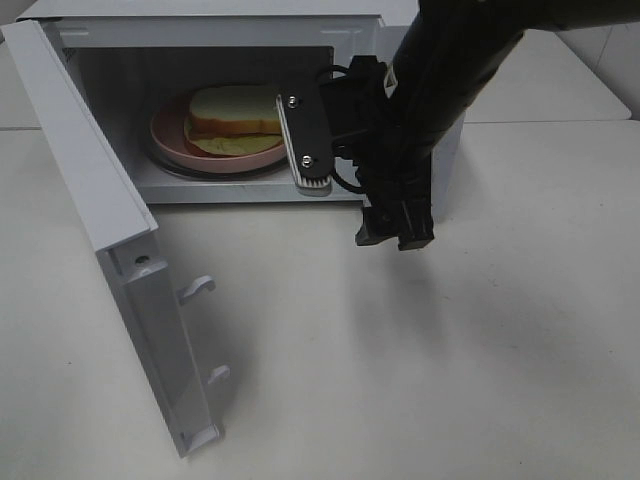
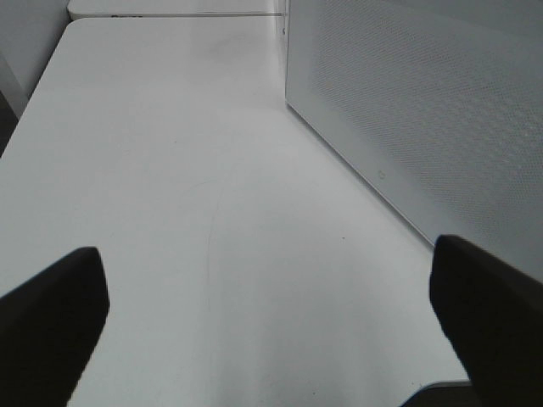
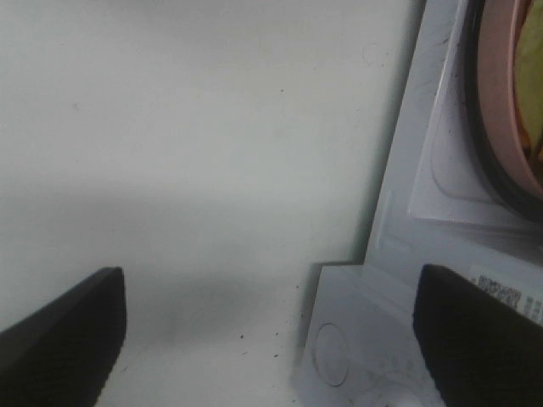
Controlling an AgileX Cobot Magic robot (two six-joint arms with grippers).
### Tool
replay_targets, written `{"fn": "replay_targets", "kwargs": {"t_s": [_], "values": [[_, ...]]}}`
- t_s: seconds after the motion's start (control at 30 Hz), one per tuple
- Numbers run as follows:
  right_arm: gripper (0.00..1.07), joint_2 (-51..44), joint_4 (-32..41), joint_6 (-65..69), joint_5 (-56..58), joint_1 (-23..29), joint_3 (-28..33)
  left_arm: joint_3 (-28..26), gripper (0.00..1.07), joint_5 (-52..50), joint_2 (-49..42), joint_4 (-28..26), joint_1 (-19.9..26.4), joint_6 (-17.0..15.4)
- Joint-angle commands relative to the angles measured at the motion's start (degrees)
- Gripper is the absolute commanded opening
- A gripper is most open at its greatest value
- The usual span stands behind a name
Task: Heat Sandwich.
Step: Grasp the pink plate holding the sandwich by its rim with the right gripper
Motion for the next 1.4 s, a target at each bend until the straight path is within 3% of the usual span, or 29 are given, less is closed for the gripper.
{"fn": "replay_targets", "kwargs": {"t_s": [0.03, 0.23, 1.4], "values": [[0.87, 2.5, -0.5, -0.7, -0.2, 0.4, -3.0, 0.1, 0.98, -0.7, -0.9, -0.6, 0.0, 0.2], [0.86, 7.3, -0.5, -0.7, -0.9, 0.4, -9.2, 0.1, 0.98, -0.7, -0.9, -0.6, 0.0, 0.2], [0.81, 30.0, -0.8, 1.7, -3.1, 0.4, -33.1, 0.1, 0.98, -0.7, -0.9, -0.6, 0.0, 0.2]]}}
